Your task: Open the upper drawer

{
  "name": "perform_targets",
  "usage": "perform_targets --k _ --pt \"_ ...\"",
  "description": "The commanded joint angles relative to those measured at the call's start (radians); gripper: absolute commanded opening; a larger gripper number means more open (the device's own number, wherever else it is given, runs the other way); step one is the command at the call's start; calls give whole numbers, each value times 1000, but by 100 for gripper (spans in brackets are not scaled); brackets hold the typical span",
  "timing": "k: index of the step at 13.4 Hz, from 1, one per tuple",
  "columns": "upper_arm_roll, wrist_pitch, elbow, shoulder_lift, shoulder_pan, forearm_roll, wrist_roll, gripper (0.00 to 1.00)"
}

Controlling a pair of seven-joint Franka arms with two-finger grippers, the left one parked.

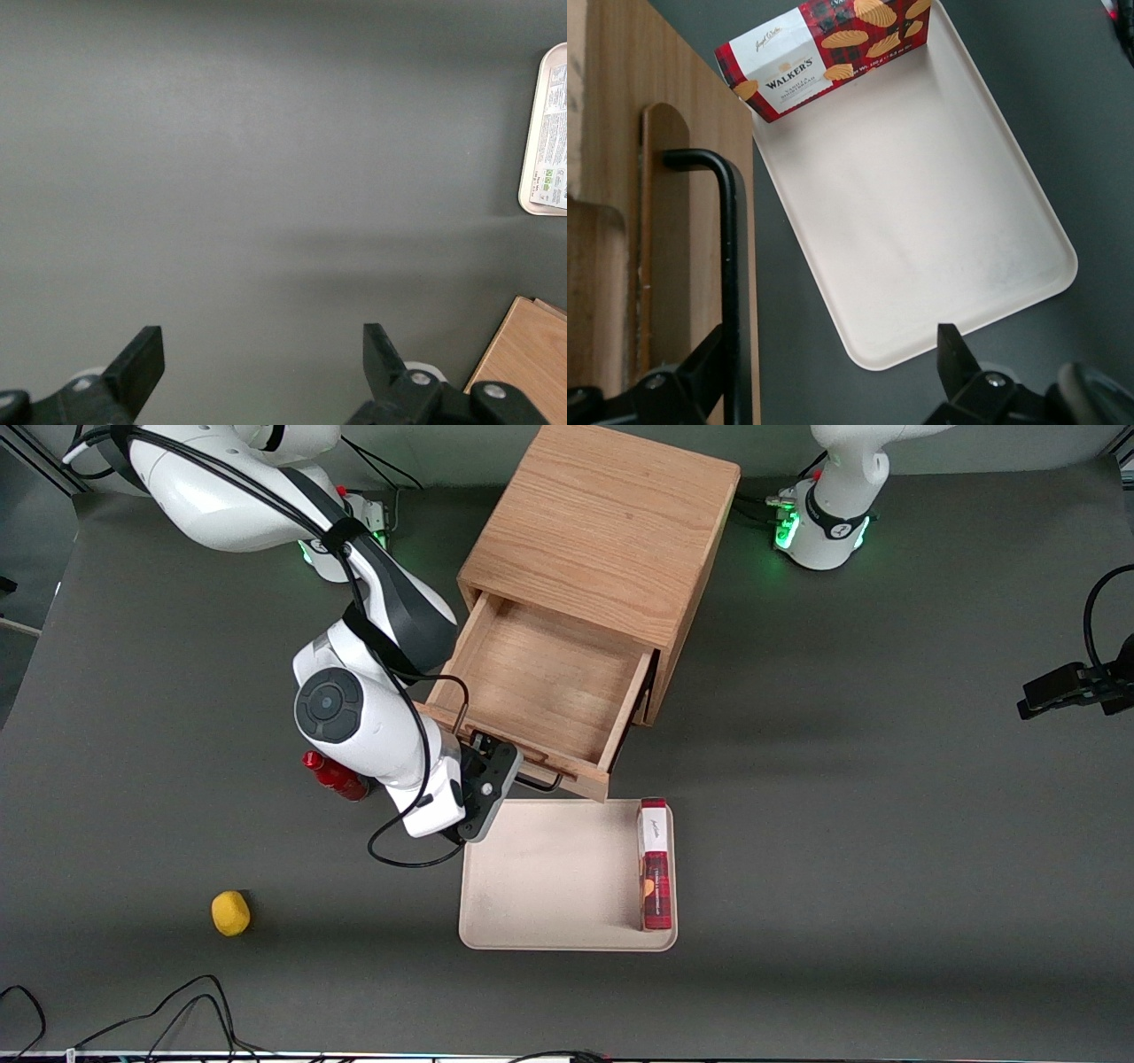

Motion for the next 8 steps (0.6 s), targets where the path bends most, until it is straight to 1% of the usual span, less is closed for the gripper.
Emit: perform_targets --k 1,8 --pt "5 -70 43 -1 3 -14 -2 100" --pt "13 -251 123 -19 0 -6 34 100"
